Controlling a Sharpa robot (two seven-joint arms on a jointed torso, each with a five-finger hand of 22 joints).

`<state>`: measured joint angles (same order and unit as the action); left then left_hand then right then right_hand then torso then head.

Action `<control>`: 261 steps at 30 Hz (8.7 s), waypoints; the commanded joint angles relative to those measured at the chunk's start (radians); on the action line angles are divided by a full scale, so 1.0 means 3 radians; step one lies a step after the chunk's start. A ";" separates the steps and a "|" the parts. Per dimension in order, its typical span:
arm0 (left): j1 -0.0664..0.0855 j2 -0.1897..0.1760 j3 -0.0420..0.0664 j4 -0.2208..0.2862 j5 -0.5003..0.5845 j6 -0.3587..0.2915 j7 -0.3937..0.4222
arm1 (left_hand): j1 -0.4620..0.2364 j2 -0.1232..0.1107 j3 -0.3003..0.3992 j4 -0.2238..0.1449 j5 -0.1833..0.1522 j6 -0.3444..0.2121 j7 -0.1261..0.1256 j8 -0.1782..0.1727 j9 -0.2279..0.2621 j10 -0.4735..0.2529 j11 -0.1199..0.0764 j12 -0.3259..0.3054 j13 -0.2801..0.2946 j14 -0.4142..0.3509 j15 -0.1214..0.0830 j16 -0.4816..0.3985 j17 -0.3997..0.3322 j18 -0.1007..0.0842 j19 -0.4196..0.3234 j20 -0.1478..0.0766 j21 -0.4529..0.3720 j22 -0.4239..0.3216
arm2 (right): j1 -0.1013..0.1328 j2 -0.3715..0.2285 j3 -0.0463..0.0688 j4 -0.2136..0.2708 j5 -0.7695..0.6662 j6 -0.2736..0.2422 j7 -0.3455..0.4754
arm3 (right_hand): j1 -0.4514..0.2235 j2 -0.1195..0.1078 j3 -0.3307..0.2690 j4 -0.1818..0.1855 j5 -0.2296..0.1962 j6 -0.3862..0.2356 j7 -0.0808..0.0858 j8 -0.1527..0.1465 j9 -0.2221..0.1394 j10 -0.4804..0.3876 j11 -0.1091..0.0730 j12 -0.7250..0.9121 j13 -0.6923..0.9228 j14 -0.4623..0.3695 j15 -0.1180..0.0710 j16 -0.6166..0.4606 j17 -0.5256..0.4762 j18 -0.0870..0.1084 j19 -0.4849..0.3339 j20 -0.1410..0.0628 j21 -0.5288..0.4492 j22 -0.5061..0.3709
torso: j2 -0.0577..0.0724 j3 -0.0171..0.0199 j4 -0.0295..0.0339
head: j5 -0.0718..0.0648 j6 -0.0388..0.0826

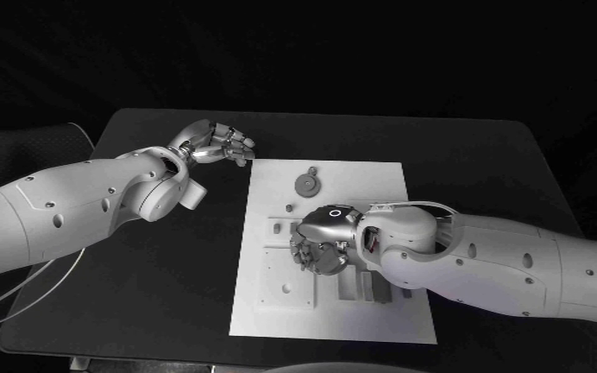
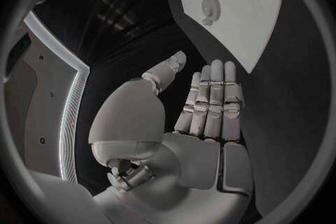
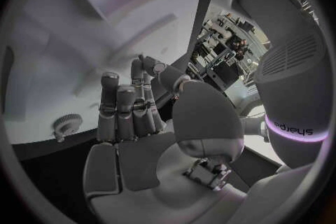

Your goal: Assemble the parts on the task board

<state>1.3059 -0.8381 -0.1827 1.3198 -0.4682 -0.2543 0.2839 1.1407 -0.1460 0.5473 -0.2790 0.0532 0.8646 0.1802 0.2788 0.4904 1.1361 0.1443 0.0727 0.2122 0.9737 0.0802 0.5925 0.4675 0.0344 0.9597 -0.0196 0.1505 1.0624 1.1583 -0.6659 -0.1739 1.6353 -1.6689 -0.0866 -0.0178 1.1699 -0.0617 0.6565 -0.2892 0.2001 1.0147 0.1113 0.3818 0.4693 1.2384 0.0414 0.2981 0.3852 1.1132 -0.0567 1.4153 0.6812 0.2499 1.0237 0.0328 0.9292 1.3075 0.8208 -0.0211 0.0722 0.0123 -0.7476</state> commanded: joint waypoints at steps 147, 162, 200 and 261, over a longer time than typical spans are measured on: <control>0.0001 0.0001 0.0002 -0.0003 0.0023 0.0059 0.0054 | -0.0008 0.0021 -0.0034 -0.0001 -0.0003 -0.0001 -0.0003 0.0003 -0.0013 -0.0030 0.0001 -0.0008 -0.0020 0.0025 0.0001 -0.0075 0.0082 0.0056 0.0030 0.0004 -0.0034 0.0013 | 0.0046 -0.0978 0.0182 0.0216 -0.0024 -0.0137 0.0029 | -0.0094 -0.0412 -0.0385 0.0071 -0.0005 -0.0468 0.0133 -0.0198 -0.0037 -0.0511 0.0283 -0.0510 -0.0276 -0.0091 0.0241 0.0043 0.0014 0.0040 -0.0029 -0.0010 -0.0011 0.0057 | 0.0000 0.0003 0.0000 | -0.0105 0.0065; 0.0001 -0.0003 0.0002 0.0001 0.0023 0.0053 0.0056 | -0.0010 0.0025 -0.0035 0.0000 -0.0003 -0.0002 -0.0003 0.0003 -0.0013 -0.0030 0.0001 -0.0007 -0.0021 0.0029 0.0000 -0.0078 0.0089 0.0057 0.0033 0.0003 -0.0035 0.0014 | 0.0043 -0.0938 0.0182 0.0198 -0.0148 -0.0177 -0.0027 | -0.0003 -0.0238 -0.0351 0.0018 -0.0001 -0.0263 0.0122 -0.0113 -0.0034 -0.0253 0.0174 -0.0370 -0.0236 -0.0036 0.0136 0.0028 -0.0012 0.0040 0.0009 -0.0023 -0.0004 0.0051 | 0.0000 0.0004 -0.0001 | -0.0106 0.0058; 0.0001 -0.0011 0.0002 0.0005 0.0023 0.0054 0.0054 | -0.0011 0.0033 -0.0035 0.0002 -0.0003 -0.0004 -0.0003 0.0002 -0.0016 -0.0033 0.0002 -0.0008 -0.0024 0.0035 -0.0002 -0.0086 0.0104 0.0058 0.0038 0.0002 -0.0037 0.0016 | 0.0039 -0.0934 0.0183 0.0216 -0.0233 -0.0257 -0.0080 | 0.0060 -0.0034 0.0083 0.0068 0.0000 0.0041 0.0004 -0.0011 0.0014 -0.0007 0.0046 -0.0205 -0.0051 0.0090 0.0011 0.0004 -0.0018 0.0040 0.0116 -0.0062 0.0019 0.0056 | -0.0002 0.0002 -0.0001 | -0.0117 0.0040; -0.0009 0.0091 0.0003 -0.0130 0.0026 0.0061 0.0064 | -0.0011 0.0033 -0.0038 0.0001 -0.0003 -0.0006 -0.0002 0.0001 -0.0018 -0.0037 0.0004 -0.0009 -0.0029 0.0038 -0.0002 -0.0103 0.0124 0.0057 0.0039 0.0002 -0.0043 0.0017 | 0.0132 -0.0136 0.0201 0.0381 0.0090 -0.0173 0.0073 | 0.0002 -0.0028 0.0119 0.0033 -0.0001 0.0071 -0.0014 0.0007 0.0058 0.0028 0.0023 -0.0192 -0.0008 0.0129 -0.0013 -0.0011 -0.0014 0.0040 0.0156 -0.0084 0.0026 0.0052 | -0.0003 -0.0005 0.0000 | 0.0063 0.0028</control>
<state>1.3027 -0.8136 -0.1825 1.2801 -0.4667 -0.2489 0.2893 1.1407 -0.1460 0.5419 -0.2790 0.0532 0.8646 0.1802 0.2788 0.4864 1.1326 0.1478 0.0727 0.2053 0.9800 0.0793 0.5652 0.5031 0.0373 0.9669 -0.0196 0.1428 1.0663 1.2019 -0.7161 -0.1079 1.7541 -1.6398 -0.1733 -0.0160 1.1790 -0.0709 0.6857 -0.2789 0.1935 0.9871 0.1322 0.3688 0.4615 1.2420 0.0480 0.2406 0.3827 1.1506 -0.0552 1.4165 0.6756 0.2321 1.0683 0.0129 0.9330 1.3074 0.8198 -0.0223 0.0722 0.0244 -0.7395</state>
